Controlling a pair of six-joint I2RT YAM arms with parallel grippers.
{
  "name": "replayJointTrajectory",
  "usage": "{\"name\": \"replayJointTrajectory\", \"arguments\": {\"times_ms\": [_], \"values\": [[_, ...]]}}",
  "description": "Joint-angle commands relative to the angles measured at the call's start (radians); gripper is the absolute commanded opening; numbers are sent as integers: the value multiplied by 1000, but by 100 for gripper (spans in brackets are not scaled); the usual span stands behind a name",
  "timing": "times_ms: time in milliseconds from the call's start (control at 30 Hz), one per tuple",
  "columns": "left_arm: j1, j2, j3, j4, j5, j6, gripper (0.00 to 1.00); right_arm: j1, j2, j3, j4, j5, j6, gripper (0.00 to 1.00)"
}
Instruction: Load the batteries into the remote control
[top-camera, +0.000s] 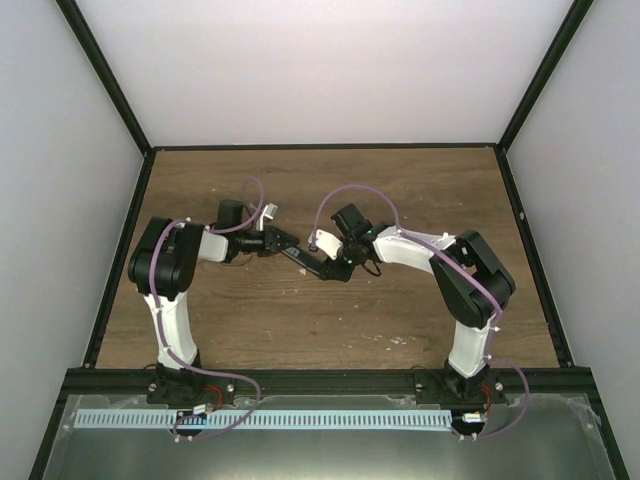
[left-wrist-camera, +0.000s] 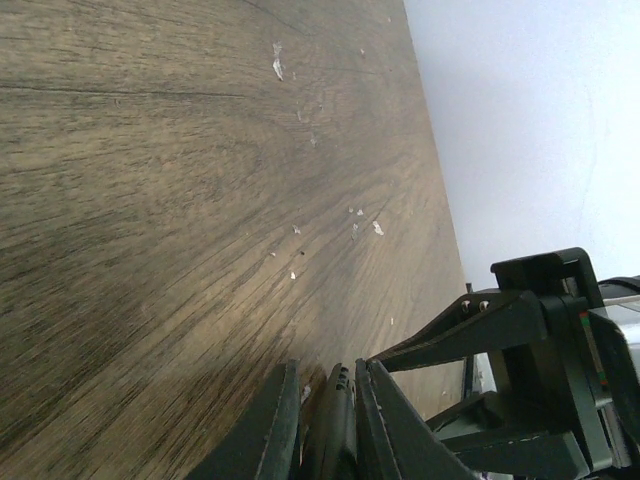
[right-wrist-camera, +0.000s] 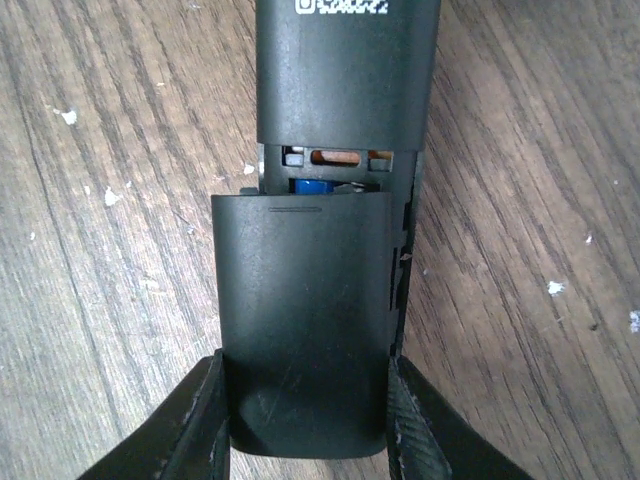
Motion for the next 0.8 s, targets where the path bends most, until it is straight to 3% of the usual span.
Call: {"name": "replayJointTrajectory", "arguments": {"times_ms": [0,767], "values": [[-3,29,-2,-16,-31,59,0,13,21,48,-17,34,-11,28],[-5,17,-12,-5,-32,56,0,21,72,122,-93,18,24,30]]}}
